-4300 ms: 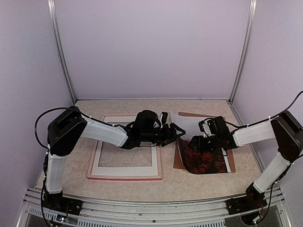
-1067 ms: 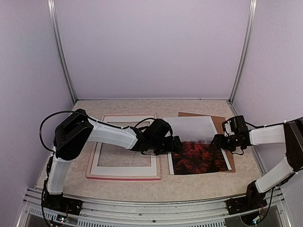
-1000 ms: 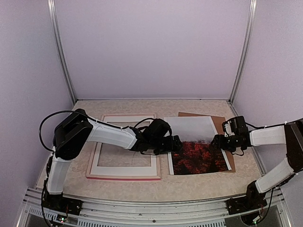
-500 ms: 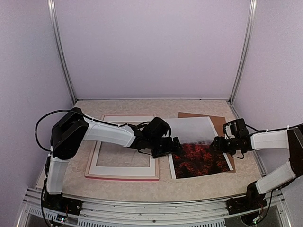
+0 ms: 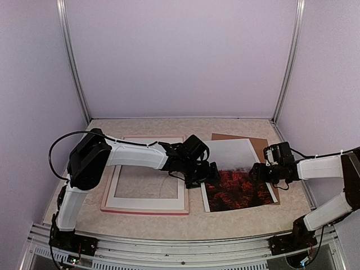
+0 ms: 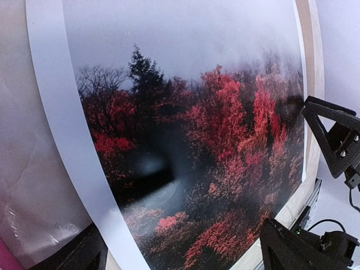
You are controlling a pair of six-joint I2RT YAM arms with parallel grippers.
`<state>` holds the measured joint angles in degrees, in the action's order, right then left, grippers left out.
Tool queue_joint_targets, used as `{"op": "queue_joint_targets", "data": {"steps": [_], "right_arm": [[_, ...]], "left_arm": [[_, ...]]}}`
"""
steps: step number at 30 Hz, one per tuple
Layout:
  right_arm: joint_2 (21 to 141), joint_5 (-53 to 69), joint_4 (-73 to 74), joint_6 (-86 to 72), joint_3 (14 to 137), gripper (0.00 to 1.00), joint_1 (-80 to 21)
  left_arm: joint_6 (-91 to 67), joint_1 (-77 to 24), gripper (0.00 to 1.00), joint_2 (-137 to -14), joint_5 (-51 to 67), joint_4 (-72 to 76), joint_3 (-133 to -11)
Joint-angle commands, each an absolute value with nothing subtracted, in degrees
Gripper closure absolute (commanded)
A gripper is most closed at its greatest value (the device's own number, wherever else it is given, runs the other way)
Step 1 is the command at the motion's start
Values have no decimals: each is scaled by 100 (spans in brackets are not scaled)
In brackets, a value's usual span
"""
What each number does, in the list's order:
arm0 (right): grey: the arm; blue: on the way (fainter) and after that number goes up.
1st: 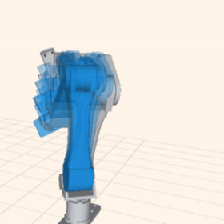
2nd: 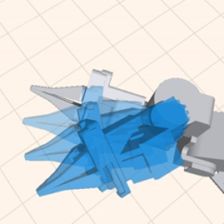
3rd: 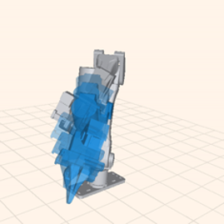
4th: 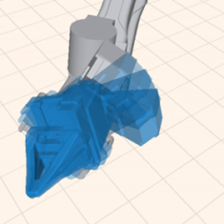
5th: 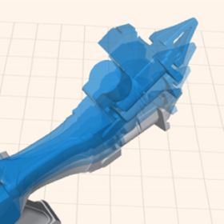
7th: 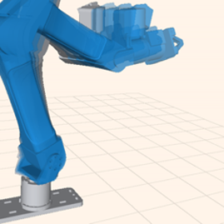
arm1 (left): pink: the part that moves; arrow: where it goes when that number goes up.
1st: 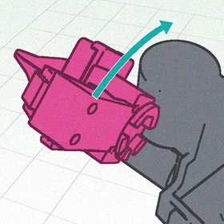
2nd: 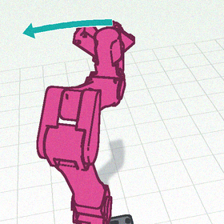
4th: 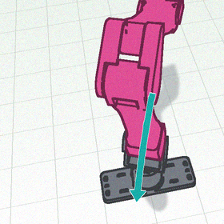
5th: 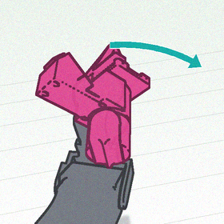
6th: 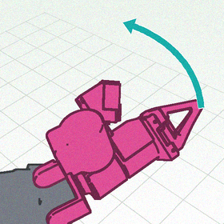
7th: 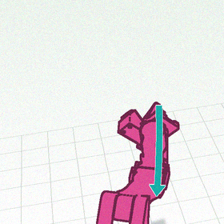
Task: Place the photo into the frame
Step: Pick up the photo from the backboard.
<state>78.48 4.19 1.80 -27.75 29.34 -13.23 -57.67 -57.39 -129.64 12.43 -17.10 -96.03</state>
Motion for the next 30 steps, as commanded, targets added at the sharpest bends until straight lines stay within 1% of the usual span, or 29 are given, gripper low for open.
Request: {"op": "queue_joint_targets", "data": {"steps": [1,6,10,13,20,25,30], "right_arm": [[7774,605,220,-2898,2765,24,-1579],[7600,546,279,-3038,2710,24,-1746],[7571,527,316,-3078,2695,24,-1805],[7638,512,295,-3106,2692,24,-1856],[7849,535,164,-3173,2663,24,-1960],[7934,517,157,-3165,2696,24,-2008],[7946,486,180,-3146,2711,24,-2030]], "left_arm": [[-6172,-5760,8,-13189,1571,-1680,-9156],[-6440,-5605,13,-12781,1633,-987,-8635],[-6370,-5539,19,-12662,1781,-727,-8609],[-6357,-5512,25,-12656,1880,-558,-8580],[-6539,-5443,51,-12563,2138,297,-8198],[-6560,-5398,65,-12408,2160,739,-7992],[-6582,-5379,75,-12362,2296,996,-7963]]}}
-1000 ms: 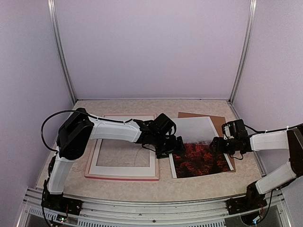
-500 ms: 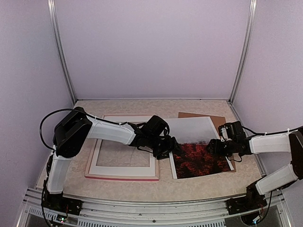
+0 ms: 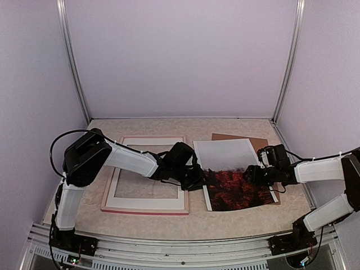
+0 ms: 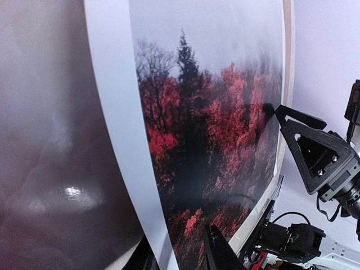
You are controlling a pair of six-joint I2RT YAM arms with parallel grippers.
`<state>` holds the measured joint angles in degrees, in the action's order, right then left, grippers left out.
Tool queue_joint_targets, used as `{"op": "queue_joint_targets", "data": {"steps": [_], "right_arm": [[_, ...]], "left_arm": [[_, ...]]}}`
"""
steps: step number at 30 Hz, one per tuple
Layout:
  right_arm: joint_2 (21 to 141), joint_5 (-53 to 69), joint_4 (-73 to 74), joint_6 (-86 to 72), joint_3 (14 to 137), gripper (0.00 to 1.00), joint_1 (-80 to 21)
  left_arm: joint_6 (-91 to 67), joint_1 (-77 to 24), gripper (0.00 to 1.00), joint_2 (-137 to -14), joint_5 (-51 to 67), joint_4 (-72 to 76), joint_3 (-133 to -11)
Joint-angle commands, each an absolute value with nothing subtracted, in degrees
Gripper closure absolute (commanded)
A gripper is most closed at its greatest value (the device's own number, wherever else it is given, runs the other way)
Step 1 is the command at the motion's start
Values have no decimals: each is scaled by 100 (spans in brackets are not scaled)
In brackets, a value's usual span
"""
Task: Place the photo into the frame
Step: Pick up the photo from the backboard, then pass from the left arm to the right
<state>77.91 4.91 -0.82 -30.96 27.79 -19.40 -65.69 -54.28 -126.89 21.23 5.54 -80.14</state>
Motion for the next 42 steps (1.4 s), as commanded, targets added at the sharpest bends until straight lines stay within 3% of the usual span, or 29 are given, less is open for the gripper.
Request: {"op": "queue_joint_targets", "data": {"steps": [1,9,16,23,30,35,42], "right_arm": [[7941,479,184,-3145,2715,24,-2030],[7803,422,365,-3085,2827,24,-2030],[7207,277,825,-2782,3182,21,-2028],[6723,194,1371,-2460,3649,14,-2022],[6328,1456,1018,-2088,3817,11,-2177],[5896,1478,1233,-1931,4246,7,-2661],[6344,2,1940,-2117,5555,4,-4206]], "left_arm": [[-6576,-5379,76,-12359,2309,1026,-7958],[-6600,-5279,100,-12190,2416,1375,-7801],[-6223,-5205,100,-11891,2398,1112,-7754],[-5012,-5186,100,-11151,1936,-181,-7790],[-4765,-5128,100,-10225,1609,-685,-7413],[-4829,-5017,100,-9879,1381,-882,-7502],[-4970,-4973,100,-9798,988,-972,-7899]]}}
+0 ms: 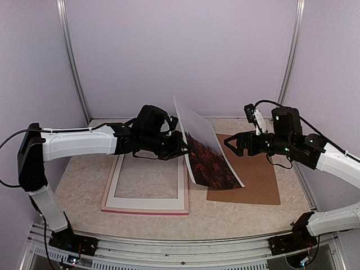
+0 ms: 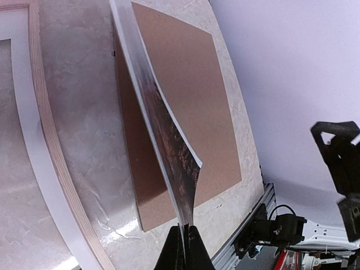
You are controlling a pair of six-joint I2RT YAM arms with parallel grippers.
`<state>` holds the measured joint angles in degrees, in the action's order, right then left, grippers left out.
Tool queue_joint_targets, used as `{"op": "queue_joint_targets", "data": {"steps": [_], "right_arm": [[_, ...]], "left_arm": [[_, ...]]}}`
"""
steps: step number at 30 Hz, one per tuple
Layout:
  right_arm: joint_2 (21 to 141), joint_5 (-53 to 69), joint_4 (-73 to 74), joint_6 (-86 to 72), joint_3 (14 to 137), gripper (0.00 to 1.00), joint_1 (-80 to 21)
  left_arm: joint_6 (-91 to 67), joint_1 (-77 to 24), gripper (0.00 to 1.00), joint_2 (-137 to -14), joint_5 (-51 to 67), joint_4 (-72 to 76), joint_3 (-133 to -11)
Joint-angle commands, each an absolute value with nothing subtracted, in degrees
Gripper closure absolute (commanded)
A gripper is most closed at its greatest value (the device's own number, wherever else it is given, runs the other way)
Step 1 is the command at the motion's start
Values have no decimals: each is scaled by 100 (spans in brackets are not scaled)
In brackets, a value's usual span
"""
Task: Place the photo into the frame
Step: Pass from the left arm to the right
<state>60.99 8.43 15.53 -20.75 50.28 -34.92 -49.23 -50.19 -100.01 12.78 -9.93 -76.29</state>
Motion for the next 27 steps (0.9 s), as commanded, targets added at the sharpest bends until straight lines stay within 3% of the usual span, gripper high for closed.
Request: {"op": "queue_joint_targets", "data": {"steps": [1,13,27], "right_arm": [[6462,-208,1949,-2091,5688,5,-4442],[8080,-2678,2955,-1774,7383,10,-6392],[9687,-4675,4356,-1948,8634,23,-7082]], "left_arm": [[-5043,-4945,100,-9813,1035,-867,-7923],[-5326,-4728,100,-10193,847,-648,-8405],[-5338,-4667,100,-10504,1090,-738,-8662]]}}
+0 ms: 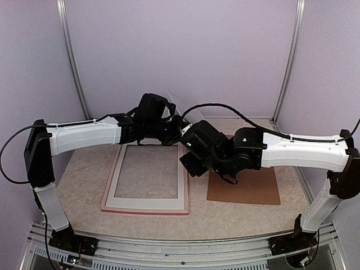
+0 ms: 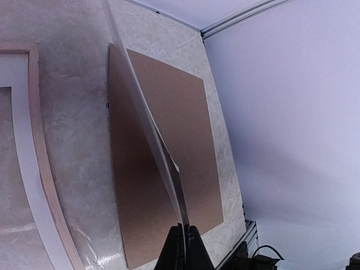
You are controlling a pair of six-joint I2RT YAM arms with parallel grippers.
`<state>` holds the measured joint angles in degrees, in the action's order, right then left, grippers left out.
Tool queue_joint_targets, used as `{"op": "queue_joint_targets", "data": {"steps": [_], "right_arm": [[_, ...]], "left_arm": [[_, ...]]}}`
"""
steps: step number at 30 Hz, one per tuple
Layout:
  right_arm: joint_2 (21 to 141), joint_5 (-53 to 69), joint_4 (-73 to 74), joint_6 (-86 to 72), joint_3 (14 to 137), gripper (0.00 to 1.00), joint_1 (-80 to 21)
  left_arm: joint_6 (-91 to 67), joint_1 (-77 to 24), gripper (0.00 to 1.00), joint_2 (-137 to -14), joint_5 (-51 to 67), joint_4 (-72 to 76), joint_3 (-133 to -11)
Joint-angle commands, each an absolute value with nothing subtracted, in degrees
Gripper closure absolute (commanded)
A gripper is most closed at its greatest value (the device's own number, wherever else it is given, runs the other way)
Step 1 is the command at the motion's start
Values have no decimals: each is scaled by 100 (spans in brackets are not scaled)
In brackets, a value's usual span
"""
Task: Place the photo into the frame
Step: Pass from the left arm to the right
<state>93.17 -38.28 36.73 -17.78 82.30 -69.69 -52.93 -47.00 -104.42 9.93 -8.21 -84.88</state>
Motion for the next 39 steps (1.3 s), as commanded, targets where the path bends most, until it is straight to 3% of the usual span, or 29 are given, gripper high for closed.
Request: {"op": "queue_joint_targets", "data": {"steps": [1,13,16,20,23,26,33,36,39], "right_arm": [[9779,-4790,4429,-1977,8703,25,-7098],[10536,-5685,5229,-2277,9344,60,-7136],[10605,-5762,5311,-2270,9429,73,-7145],[10588,-5813,5456,-2302,9532,99,-7145],[10493,-5825,5560,-2324,9591,100,-7145],[10342,-5758,5608,-2273,9693,100,-7142],[9924,-5290,5643,-1959,10007,100,-6923],[9622,-4775,5419,-1790,10060,100,-6657],[9331,-4231,5102,-1585,10197,100,-6426]], "left_arm": [[-5349,-4667,100,-10504,1102,-738,-8660],[-5361,-4667,100,-10544,1211,-670,-8570],[-5355,-4667,100,-10546,1228,-655,-8561],[-5379,-4622,96,-10534,1327,-575,-8518],[-5408,-4560,91,-10484,1420,-420,-8450],[-5443,-4478,73,-10326,1629,-104,-8277],[-5066,-4358,16,-9631,1902,112,-7837],[-4971,-4248,4,-9045,1836,254,-7412],[-4872,-4117,1,-8493,1762,325,-6991]]}}
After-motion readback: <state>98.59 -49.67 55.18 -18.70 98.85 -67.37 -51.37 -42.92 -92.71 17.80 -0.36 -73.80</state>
